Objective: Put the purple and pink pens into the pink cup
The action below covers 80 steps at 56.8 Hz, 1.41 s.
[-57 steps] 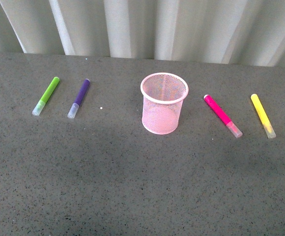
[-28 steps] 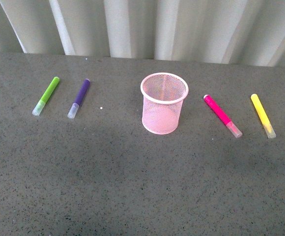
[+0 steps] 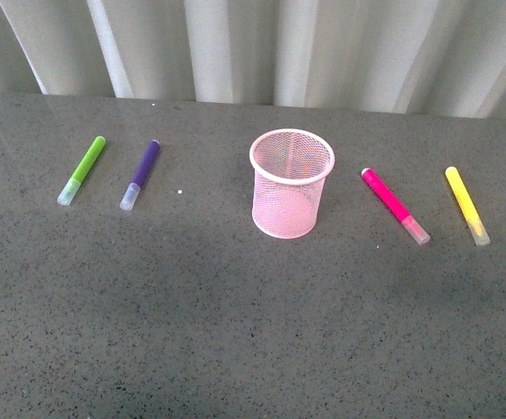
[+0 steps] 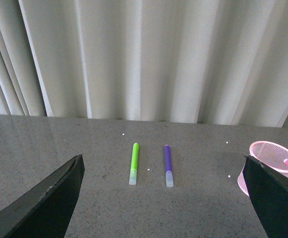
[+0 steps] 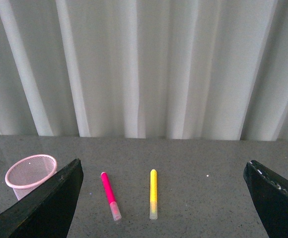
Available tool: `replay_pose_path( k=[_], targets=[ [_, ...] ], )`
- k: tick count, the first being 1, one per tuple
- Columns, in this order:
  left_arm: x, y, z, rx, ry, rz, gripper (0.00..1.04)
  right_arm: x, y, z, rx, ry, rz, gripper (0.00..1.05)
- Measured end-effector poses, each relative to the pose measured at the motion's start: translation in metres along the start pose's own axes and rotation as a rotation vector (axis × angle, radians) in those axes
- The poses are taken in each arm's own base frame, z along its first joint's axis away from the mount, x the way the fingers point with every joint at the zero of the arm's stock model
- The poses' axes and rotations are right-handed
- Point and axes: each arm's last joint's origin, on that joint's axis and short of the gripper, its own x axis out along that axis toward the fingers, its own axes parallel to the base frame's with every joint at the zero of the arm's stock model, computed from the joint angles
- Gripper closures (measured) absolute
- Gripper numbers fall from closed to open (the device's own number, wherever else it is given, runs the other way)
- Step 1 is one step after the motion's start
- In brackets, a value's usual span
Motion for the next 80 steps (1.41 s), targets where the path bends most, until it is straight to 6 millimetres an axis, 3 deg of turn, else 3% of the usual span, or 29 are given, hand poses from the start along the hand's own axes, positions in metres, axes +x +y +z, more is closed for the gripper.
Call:
replay_pose_path(
  k=[9, 14, 18, 23, 26, 31, 35, 49, 59, 69, 80],
  targets=[
    [0.000, 0.000, 0.000, -0.009, 0.010, 0.011, 0.07, 0.000, 0.000, 0.000, 0.000, 0.000, 0.000, 0.07],
    [0.002, -0.002, 0.002, -0.100, 0.237, 0.201, 0.07, 0.000, 0.000, 0.000, 0.000, 0.000, 0.000, 0.07],
    [0.014, -0.004, 0.010, -0.170, 0.310, 0.315, 0.07, 0.000, 0.000, 0.000, 0.001, 0.000, 0.000, 0.07],
    [0.030, -0.007, 0.022, -0.221, 0.295, 0.312, 0.07, 0.000, 0.000, 0.000, 0.001, 0.000, 0.001, 0.07],
    [0.045, -0.010, 0.033, -0.240, 0.269, 0.287, 0.07, 0.000, 0.000, 0.000, 0.002, 0.000, 0.000, 0.07],
    [0.093, -0.017, 0.061, -0.257, 0.212, 0.186, 0.07, 0.000, 0.000, 0.000, 0.003, 0.000, 0.000, 0.07],
    [0.125, -0.020, 0.069, -0.245, 0.241, 0.152, 0.07, 0.000, 0.000, 0.000, 0.003, 0.000, 0.000, 0.07],
    [0.240, -0.031, 0.062, -0.118, 0.486, 0.076, 0.07, 0.000, 0.000, 0.000, 0.003, 0.000, 0.000, 0.07],
    [0.309, -0.040, 0.049, -0.021, 0.674, 0.044, 0.07, 0.000, 0.000, 0.000, 0.003, 0.000, 0.000, 0.07],
    [0.349, -0.043, 0.022, 0.003, 0.823, 0.041, 0.07, 0.000, 0.000, 0.000, 0.003, 0.000, 0.000, 0.07],
    [0.368, -0.043, -0.010, -0.020, 0.923, 0.028, 0.07, 0.000, 0.000, 0.000, 0.003, 0.000, 0.000, 0.07]
  ],
)
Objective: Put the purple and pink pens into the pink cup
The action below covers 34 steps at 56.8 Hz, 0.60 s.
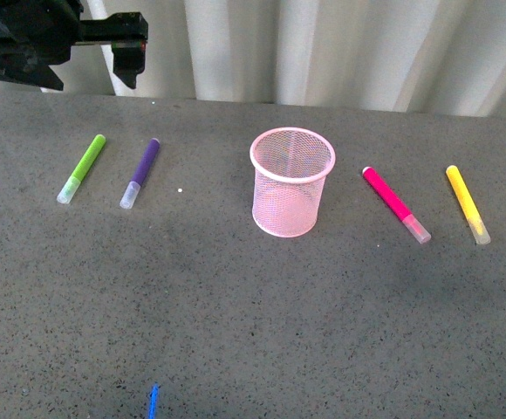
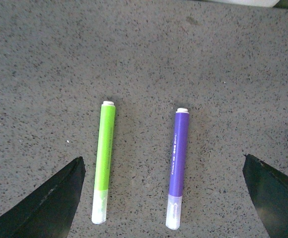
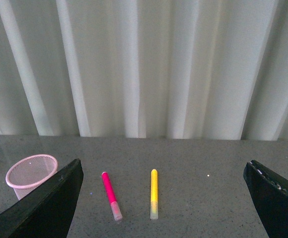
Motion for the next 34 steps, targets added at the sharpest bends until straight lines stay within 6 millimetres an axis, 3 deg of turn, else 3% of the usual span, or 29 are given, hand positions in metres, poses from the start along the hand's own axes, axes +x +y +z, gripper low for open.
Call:
replay_pose_path(
  k=[11, 22, 34],
  targets=[
    [0.015, -0.013, -0.009, 0.024, 0.058, -0.030, 0.07, 0.000, 0.000, 0.000, 0.000, 0.000, 0.000, 0.07],
    [0.047, -0.038, -0.029, 0.085, 0.130, -0.047, 0.07, 0.000, 0.000, 0.000, 0.000, 0.000, 0.000, 0.07],
    [0.065, -0.047, -0.022, 0.122, 0.110, -0.045, 0.07, 0.000, 0.000, 0.000, 0.000, 0.000, 0.000, 0.07]
  ],
)
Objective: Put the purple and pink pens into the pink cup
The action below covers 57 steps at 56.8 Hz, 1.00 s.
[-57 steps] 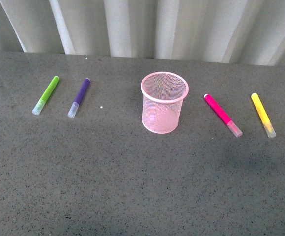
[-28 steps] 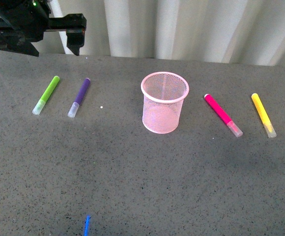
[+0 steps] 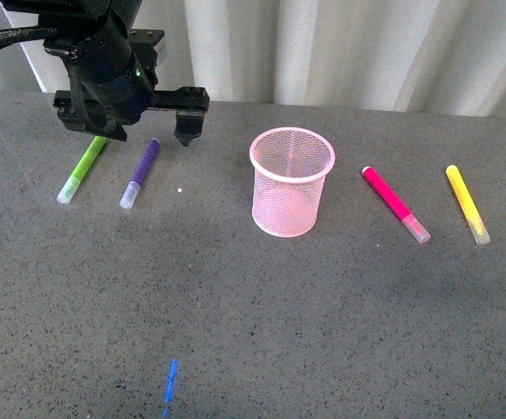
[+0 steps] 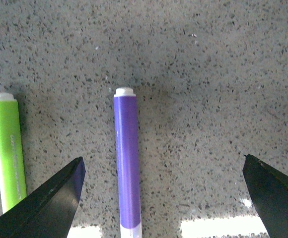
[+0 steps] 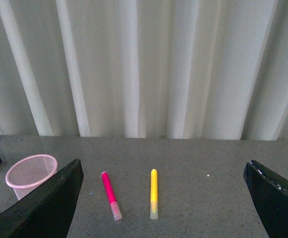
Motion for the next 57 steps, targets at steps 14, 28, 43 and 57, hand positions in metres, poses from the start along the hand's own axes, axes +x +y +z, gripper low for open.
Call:
replay_pose_path(
  k=[14, 28, 43, 57],
  targets=[
    [0.019, -0.003, -0.002, 0.034, 0.021, 0.014, 0.07, 0.000, 0.000, 0.000, 0.000, 0.000, 0.000, 0.07],
    [0.039, -0.004, -0.008, 0.052, 0.048, 0.022, 0.17, 0.000, 0.000, 0.000, 0.000, 0.000, 0.000, 0.07],
    [0.045, -0.010, -0.006, 0.056, 0.036, 0.007, 0.56, 0.000, 0.000, 0.000, 0.000, 0.000, 0.000, 0.07],
    [0.047, -0.013, -0.005, 0.062, 0.021, 0.005, 0.91, 0.000, 0.000, 0.000, 0.000, 0.000, 0.000, 0.07]
  ],
)
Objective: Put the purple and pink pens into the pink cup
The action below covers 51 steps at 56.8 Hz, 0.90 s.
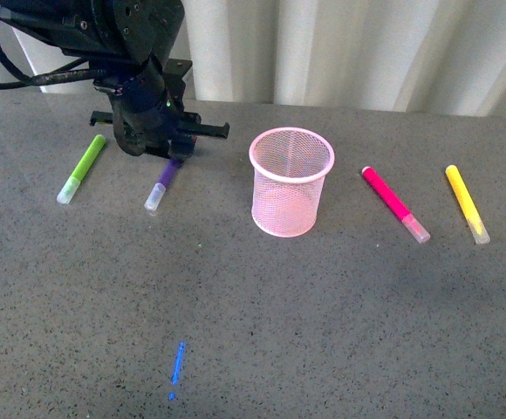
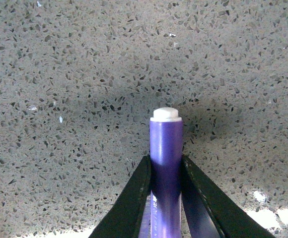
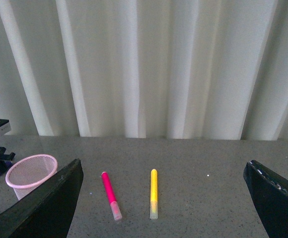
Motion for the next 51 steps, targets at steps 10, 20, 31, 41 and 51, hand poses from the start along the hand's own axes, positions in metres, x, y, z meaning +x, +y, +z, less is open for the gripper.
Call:
replay_pose_path(
  k=[10, 20, 31, 41, 51],
  targets=[
    [0.002, 0.003, -0.002, -0.008, -0.023, 0.009, 0.92, 0.000, 0.000, 0.000, 0.000, 0.000, 0.000, 0.07],
    [-0.005, 0.021, -0.008, -0.073, -0.107, 0.023, 0.92, 0.000, 0.000, 0.000, 0.000, 0.000, 0.000, 0.07],
    [-0.042, 0.053, -0.002, -0.175, -0.291, 0.049, 0.92, 0.000, 0.000, 0.000, 0.000, 0.000, 0.000, 0.07],
    [-0.125, 0.077, 0.018, -0.294, -0.577, 0.036, 0.92, 0.000, 0.000, 0.000, 0.000, 0.000, 0.000, 0.07],
    [-0.186, 0.065, 0.011, -0.340, -0.770, -0.032, 0.92, 0.000, 0.000, 0.000, 0.000, 0.000, 0.000, 0.07]
  ],
)
